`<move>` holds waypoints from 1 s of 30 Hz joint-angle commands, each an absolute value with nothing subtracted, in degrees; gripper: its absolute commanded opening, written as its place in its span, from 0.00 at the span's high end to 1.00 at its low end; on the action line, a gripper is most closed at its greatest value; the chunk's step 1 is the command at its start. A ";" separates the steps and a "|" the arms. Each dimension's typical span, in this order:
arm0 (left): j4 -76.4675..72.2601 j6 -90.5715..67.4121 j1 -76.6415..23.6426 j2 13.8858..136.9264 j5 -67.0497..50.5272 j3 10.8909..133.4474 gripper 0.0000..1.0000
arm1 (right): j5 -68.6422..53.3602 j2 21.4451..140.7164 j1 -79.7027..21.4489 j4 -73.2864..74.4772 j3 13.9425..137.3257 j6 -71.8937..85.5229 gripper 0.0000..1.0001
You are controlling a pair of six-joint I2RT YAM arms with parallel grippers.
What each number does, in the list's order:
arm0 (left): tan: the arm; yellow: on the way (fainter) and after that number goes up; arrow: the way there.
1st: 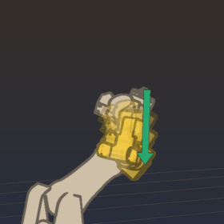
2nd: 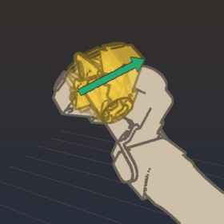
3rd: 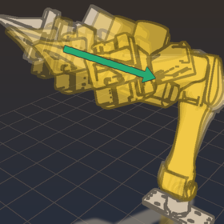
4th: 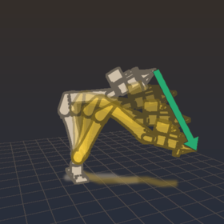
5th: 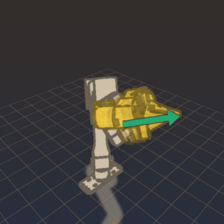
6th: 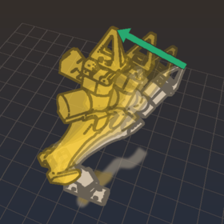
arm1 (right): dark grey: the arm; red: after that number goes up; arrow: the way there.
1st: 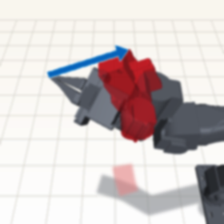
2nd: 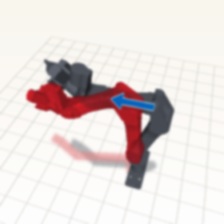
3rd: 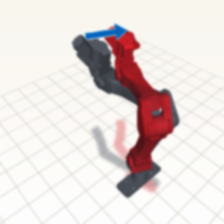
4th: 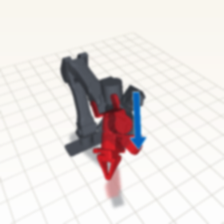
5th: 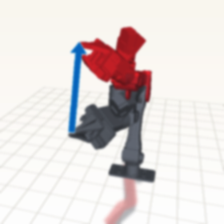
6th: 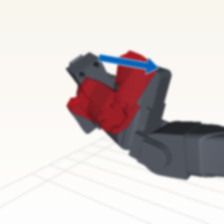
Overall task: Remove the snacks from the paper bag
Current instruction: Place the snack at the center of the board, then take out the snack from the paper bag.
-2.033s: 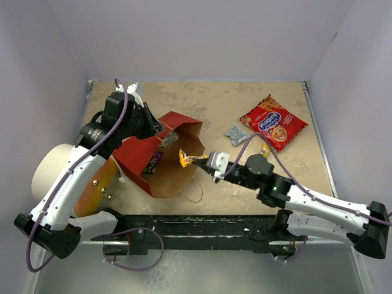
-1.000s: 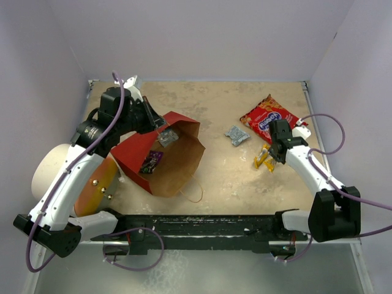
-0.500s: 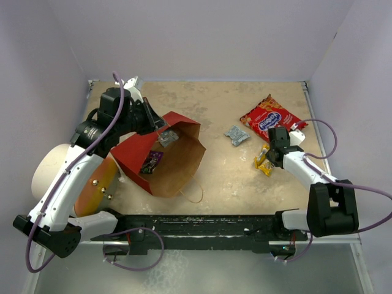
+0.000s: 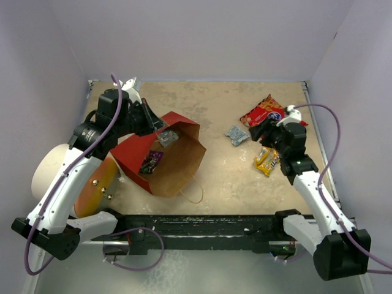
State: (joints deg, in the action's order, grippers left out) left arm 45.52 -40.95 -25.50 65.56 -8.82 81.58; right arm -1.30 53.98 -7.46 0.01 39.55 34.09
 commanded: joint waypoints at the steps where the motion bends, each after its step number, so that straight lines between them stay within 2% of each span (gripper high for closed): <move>1: 44.97 -40.69 -24.96 63.97 -8.71 81.90 0.99 | -25.13 54.63 -14.90 -19.06 37.76 18.55 0.32; 5: 45.76 -40.65 -24.96 64.05 -8.81 82.06 0.99 | -28.81 54.78 -31.19 -19.60 38.99 -7.72 0.31; 9: 46.63 -40.48 -24.96 64.15 -8.98 82.48 0.99 | -34.48 57.80 -41.64 -17.32 39.93 -29.58 0.30; 15: 47.95 -40.68 -24.96 63.99 -9.28 82.62 0.99 | -31.82 69.05 -52.56 -15.25 45.31 -49.27 0.30; 21: 49.86 -41.04 -24.96 64.07 -9.92 83.30 1.00 | -31.82 82.74 -55.95 -18.70 53.08 -59.58 0.35; 30: 52.53 -40.59 -24.96 64.42 -10.66 85.41 1.00 | -32.81 101.01 -56.47 -18.87 64.80 -68.93 0.38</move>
State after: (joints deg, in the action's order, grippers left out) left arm 52.45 -40.93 -25.45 65.43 -9.72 82.26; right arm -31.14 96.82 -56.25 -16.86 59.61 -61.76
